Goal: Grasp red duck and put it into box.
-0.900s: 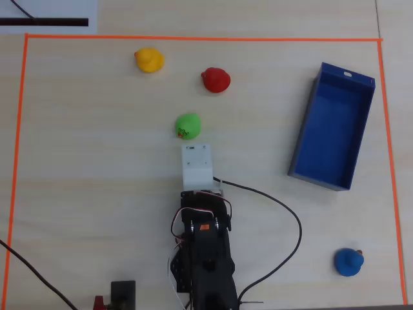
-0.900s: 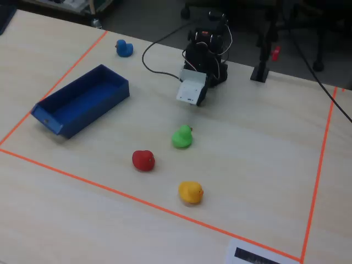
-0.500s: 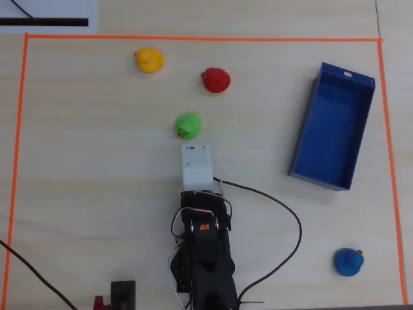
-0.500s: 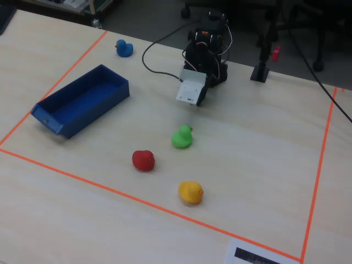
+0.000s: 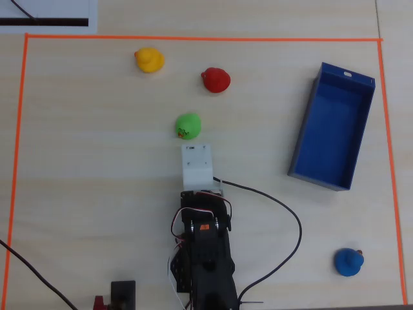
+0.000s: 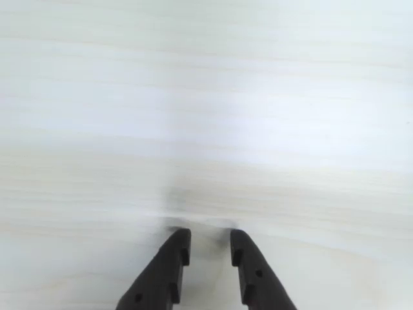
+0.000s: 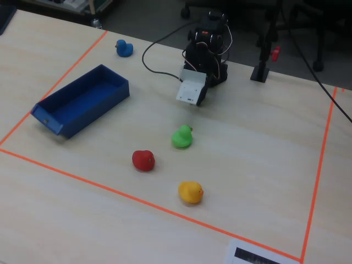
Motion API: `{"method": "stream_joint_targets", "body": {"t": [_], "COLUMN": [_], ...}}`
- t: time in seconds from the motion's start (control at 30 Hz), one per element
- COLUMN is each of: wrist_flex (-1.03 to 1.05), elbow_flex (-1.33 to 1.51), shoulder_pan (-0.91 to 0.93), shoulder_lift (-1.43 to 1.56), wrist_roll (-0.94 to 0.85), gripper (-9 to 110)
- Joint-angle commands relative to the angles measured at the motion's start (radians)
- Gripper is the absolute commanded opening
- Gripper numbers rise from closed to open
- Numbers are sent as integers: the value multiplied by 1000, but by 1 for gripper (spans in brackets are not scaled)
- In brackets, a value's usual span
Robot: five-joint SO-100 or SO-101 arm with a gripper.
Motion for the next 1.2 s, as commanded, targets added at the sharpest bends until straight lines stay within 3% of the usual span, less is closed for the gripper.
{"method": "stream_joint_targets", "body": {"t": [0.0,0.9,1.17], "wrist_flex": [17,17,17], "elbow_flex": [3,3,3], "shoulder_pan": [9,9,9], "shoulder_lift": [3,3,3], "wrist_roll": [-3,-3,-3], "gripper": [6,5,12]}}
